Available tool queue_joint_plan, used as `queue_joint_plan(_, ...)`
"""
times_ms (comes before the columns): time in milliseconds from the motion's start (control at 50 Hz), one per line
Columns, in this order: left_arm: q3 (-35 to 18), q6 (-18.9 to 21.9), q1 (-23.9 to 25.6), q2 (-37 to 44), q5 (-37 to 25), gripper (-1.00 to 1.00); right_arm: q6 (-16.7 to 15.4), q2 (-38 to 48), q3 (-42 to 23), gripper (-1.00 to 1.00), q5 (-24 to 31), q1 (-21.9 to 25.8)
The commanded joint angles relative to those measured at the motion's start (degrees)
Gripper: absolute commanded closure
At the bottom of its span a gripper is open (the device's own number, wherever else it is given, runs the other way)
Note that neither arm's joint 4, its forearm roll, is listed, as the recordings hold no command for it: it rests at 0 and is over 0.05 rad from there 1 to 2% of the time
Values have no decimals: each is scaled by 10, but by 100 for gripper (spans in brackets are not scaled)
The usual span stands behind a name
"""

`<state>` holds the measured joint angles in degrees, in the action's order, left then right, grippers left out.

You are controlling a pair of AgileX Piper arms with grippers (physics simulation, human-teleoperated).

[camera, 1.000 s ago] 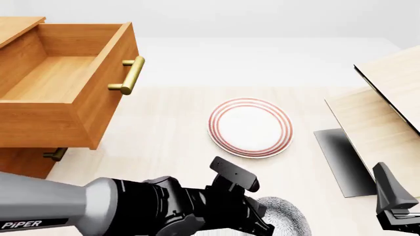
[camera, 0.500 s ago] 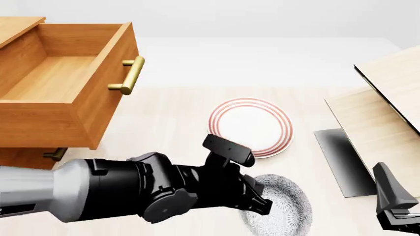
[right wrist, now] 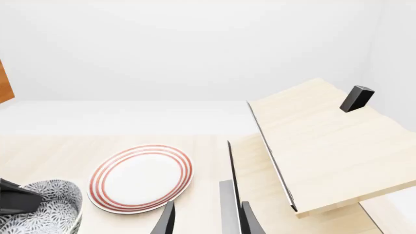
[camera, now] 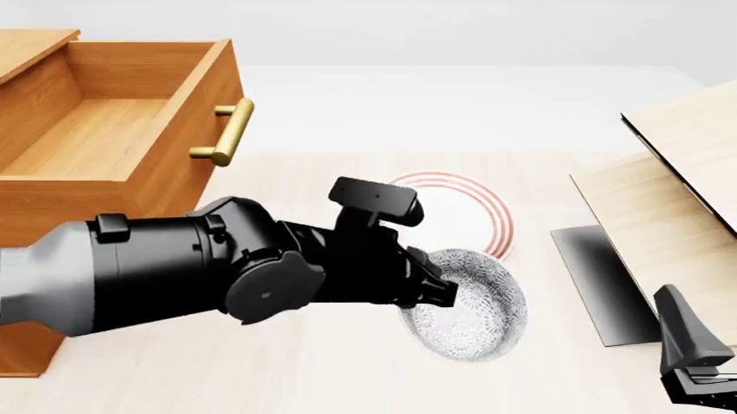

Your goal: Open the top drawer of the cabinet and put the bowl in it.

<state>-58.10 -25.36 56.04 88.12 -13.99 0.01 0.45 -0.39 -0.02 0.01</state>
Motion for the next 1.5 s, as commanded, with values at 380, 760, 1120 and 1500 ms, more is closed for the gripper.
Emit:
queue_joint_plan(380, -154, 28, -73, -18, -139, 100, 0, -1, 1, -100, 0, 0)
queue_joint_plan(760, -225, 44, -140, -37, -206, 100, 0, -1, 1, -100, 0, 0)
queue_joint_plan(1120, -305, 70, -163, -24, -267, 100, 0, -1, 1, -100, 0, 0)
queue_joint_plan(1500, -444, 107, -213, 36, -342, 100, 0, -1, 1, -100, 0, 0)
